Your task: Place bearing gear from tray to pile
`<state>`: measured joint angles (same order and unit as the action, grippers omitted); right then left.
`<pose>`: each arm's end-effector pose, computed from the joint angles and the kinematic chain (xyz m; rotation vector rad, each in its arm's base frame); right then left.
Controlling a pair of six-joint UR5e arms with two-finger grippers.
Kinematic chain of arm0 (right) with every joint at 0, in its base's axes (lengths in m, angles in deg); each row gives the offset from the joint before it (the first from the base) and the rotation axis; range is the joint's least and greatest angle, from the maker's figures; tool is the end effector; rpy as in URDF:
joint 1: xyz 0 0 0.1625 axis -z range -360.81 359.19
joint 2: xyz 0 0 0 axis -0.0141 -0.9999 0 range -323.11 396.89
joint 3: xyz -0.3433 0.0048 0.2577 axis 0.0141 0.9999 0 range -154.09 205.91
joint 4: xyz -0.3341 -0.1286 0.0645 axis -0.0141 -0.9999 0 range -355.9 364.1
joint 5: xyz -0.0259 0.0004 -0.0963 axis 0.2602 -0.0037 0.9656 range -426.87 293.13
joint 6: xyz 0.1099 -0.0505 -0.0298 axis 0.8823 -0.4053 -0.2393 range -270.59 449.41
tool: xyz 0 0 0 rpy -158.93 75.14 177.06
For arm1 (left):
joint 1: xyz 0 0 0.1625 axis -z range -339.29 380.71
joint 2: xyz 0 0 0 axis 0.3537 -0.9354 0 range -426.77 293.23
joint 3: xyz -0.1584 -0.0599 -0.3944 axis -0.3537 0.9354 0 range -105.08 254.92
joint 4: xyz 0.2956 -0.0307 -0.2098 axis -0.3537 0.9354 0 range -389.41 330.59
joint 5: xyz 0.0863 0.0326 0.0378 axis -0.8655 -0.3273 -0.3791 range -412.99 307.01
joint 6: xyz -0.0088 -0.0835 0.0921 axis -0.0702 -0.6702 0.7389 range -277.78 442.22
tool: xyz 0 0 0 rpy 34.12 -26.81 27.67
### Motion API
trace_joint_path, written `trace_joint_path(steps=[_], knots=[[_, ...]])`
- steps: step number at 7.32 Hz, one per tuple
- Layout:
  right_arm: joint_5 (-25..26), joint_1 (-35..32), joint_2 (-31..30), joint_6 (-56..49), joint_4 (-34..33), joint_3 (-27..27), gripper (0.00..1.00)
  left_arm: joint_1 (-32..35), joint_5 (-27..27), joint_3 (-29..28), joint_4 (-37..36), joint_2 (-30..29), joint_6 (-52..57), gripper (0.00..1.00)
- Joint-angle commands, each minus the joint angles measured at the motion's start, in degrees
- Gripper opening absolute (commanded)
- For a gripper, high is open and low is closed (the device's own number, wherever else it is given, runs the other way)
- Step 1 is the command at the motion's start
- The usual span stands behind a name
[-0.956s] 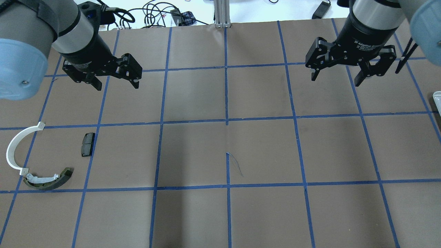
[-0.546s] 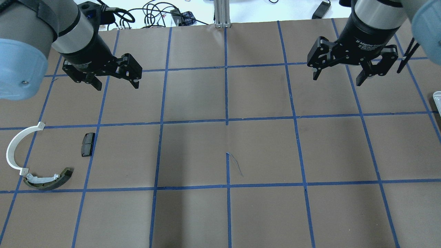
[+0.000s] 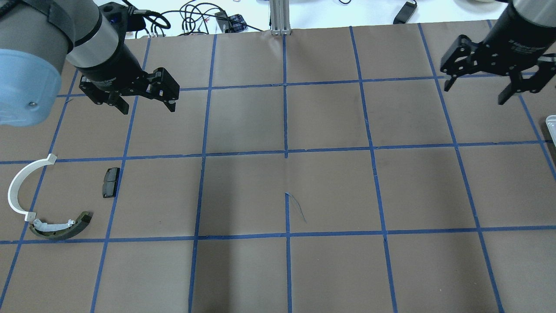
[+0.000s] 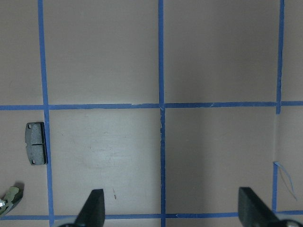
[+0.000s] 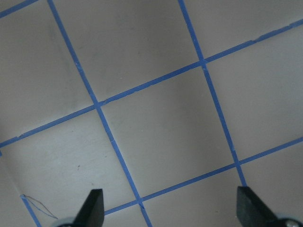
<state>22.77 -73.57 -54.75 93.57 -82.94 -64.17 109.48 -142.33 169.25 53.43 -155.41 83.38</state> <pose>0.0028 -0.4434 0.4739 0.5817 3.0779 0.0369 -0.1254 -0.4392 0.4571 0.0014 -3.1296 0.1148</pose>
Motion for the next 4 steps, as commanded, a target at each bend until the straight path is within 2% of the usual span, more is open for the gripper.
trace_joint_path(steps=[1, 2, 4], knots=[[0.1, 9.5, 3.1, -12.4, -0.7, 0.2, 1.00, 0.0, 0.0, 0.0, -0.3, -0.1, 0.1, 1.00], [-0.3, 16.5, 5.1, -17.0, -0.6, 0.2, 1.00, 0.0, 0.0, 0.0, -0.4, -0.2, 0.1, 1.00], [1.0, 23.1, 11.7, -26.7, -7.6, 1.0, 1.00, 0.0, 0.0, -0.1, -0.3, -0.1, 0.1, 1.00]])
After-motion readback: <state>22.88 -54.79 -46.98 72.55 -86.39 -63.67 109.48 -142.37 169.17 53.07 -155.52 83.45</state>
